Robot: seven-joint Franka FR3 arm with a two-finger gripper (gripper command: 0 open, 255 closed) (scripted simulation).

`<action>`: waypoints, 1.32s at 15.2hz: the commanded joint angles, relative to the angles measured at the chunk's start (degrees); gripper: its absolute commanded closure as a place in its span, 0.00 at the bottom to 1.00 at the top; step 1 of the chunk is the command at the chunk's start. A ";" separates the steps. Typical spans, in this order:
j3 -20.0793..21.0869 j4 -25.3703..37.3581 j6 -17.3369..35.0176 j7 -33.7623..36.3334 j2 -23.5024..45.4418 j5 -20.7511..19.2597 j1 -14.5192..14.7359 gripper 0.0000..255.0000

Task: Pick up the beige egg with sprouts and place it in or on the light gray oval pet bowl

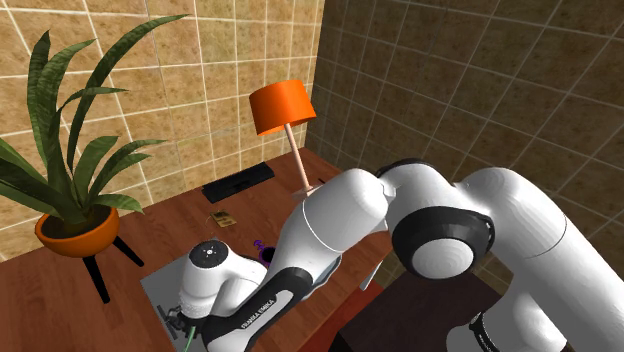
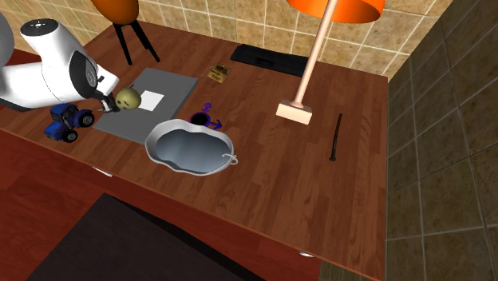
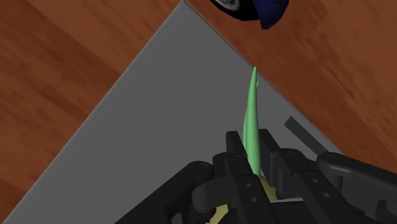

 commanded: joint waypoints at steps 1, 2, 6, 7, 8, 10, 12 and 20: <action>0.08 -0.73 -0.43 0.07 -1.14 0.05 -0.07 1.00; 0.14 -1.16 -0.72 0.09 -1.86 0.08 -0.13 1.00; 0.39 -2.81 -1.91 0.16 -4.69 0.22 -0.38 1.00; 0.46 -3.18 -2.23 0.18 -5.39 0.26 -0.44 1.00; 0.53 -3.54 -2.56 0.20 -6.07 0.30 -0.50 1.00; 0.67 -4.21 -3.24 0.22 -7.43 0.38 -0.63 1.00; 0.82 -4.83 -3.96 0.25 -8.76 0.47 -0.76 1.00; 1.41 -6.75 -7.12 0.29 -13.84 0.88 -1.26 1.00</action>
